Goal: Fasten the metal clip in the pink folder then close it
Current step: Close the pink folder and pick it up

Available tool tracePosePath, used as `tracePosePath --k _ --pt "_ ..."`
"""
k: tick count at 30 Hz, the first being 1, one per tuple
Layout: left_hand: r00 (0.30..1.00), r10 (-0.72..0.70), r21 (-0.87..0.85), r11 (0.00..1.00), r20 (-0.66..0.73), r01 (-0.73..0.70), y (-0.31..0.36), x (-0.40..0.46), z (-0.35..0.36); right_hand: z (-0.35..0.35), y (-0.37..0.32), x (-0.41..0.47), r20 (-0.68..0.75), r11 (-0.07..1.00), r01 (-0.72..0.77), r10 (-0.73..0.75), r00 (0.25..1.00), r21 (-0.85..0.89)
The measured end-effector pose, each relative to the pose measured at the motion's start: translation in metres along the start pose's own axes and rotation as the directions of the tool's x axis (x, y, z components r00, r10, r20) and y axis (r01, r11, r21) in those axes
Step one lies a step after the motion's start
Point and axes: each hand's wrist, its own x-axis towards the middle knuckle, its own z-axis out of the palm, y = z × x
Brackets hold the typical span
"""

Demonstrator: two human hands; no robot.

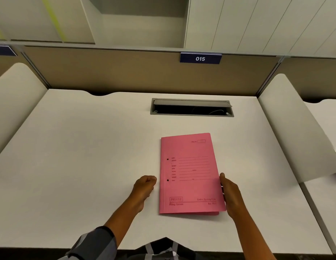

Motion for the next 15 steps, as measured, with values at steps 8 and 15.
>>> tracePosePath --k 8,15 --pt "1.000 -0.005 0.042 0.999 -0.017 0.005 -0.007 0.008 0.013 0.001 0.026 0.008 -0.092 0.900 0.162 -0.216 0.972 -0.405" --pt "1.000 -0.004 0.028 1.000 0.014 0.004 -0.009 0.009 0.025 0.008 0.042 0.007 -0.015 0.764 0.241 -0.311 0.950 -0.599"
